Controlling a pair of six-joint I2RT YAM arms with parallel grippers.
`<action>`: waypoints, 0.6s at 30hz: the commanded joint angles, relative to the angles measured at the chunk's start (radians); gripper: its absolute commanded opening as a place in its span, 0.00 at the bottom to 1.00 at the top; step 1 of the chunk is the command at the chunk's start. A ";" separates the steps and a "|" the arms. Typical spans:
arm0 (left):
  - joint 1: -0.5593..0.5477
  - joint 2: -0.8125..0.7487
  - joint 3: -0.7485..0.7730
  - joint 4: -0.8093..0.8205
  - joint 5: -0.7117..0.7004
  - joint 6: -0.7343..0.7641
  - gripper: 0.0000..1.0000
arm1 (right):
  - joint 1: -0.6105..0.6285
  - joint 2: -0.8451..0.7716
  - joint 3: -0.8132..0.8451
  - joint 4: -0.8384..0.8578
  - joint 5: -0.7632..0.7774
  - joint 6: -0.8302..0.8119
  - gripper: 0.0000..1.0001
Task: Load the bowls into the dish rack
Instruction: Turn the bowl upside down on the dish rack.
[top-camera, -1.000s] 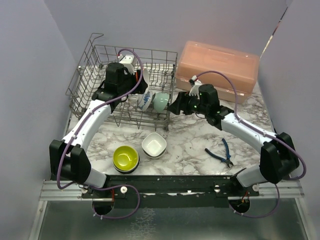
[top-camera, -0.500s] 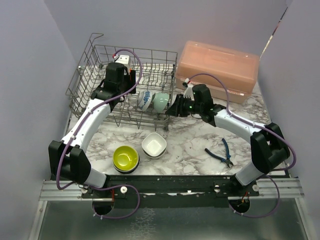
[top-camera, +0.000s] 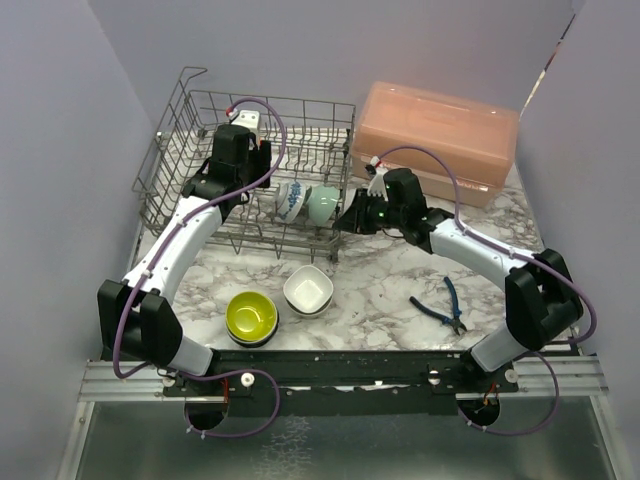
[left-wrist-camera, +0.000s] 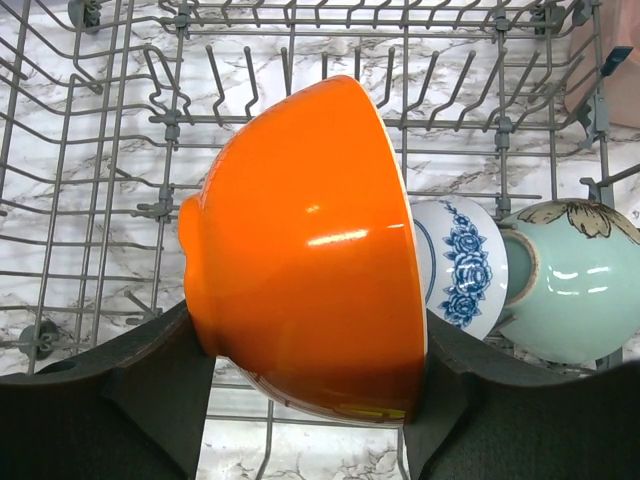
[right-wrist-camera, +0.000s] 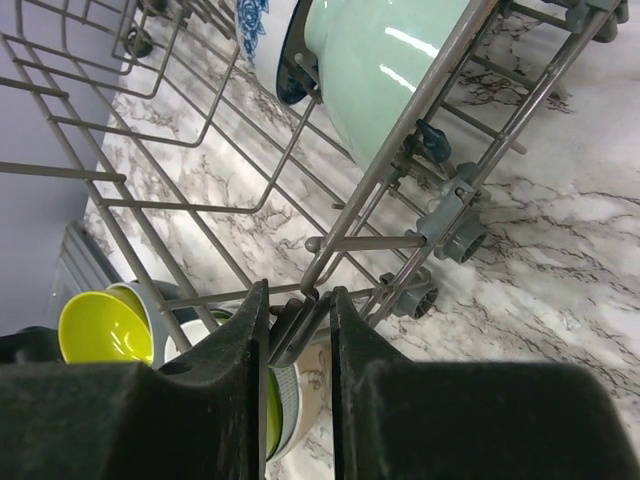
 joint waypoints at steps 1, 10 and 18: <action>0.002 0.010 0.034 0.006 0.004 0.012 0.00 | 0.007 -0.052 -0.006 -0.152 0.040 -0.112 0.00; -0.001 0.038 0.048 -0.012 0.032 0.011 0.00 | 0.008 -0.108 0.002 -0.226 0.126 -0.153 0.00; -0.015 0.065 0.066 -0.038 0.026 0.010 0.00 | 0.008 -0.140 0.004 -0.243 0.128 -0.162 0.15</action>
